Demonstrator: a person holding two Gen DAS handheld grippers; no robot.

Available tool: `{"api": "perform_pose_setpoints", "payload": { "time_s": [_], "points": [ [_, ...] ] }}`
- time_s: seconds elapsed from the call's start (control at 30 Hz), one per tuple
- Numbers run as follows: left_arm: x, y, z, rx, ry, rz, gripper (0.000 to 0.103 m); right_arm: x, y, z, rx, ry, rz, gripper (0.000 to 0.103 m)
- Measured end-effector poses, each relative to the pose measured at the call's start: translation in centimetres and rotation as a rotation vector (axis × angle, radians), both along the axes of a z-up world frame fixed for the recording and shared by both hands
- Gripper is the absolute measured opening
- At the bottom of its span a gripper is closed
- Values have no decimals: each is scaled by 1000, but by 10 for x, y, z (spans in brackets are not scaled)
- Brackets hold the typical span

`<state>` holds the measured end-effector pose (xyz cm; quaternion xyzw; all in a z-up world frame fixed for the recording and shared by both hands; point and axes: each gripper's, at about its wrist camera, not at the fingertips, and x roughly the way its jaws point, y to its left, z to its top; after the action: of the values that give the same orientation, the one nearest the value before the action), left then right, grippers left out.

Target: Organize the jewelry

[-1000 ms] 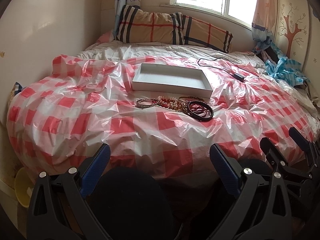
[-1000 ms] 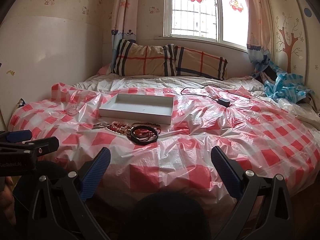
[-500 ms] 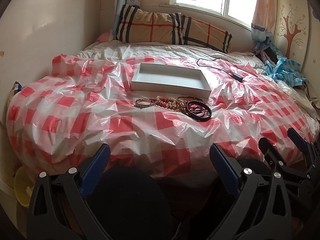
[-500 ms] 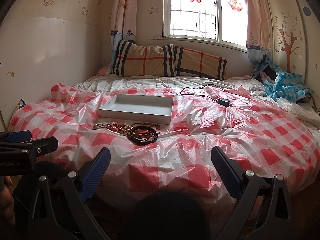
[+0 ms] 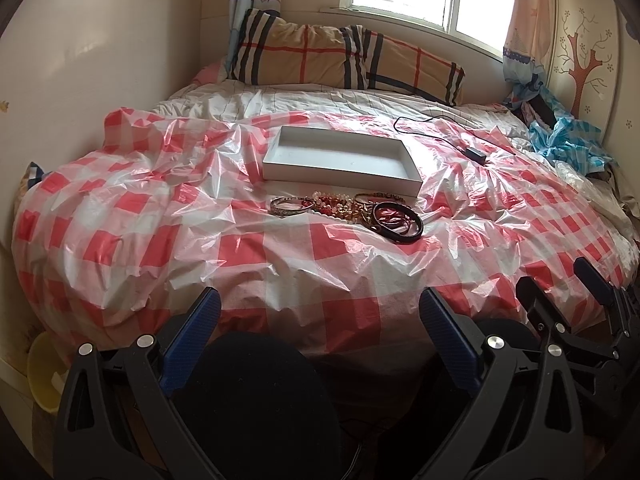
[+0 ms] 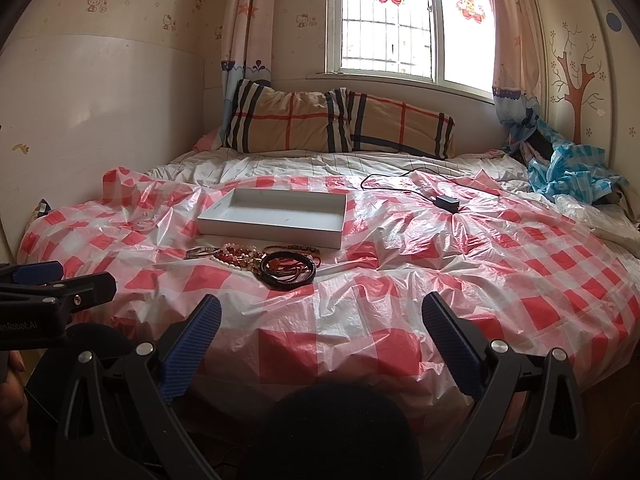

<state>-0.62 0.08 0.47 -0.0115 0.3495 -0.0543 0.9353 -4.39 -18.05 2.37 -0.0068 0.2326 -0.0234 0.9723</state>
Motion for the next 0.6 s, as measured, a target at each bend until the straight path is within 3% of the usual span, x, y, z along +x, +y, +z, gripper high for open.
{"api": "perform_pose_setpoints", "payload": {
  "time_s": [0.6],
  "points": [
    [0,-1,0,-1,3,0,95,0,-1,0,1,0,0,96]
  ]
}}
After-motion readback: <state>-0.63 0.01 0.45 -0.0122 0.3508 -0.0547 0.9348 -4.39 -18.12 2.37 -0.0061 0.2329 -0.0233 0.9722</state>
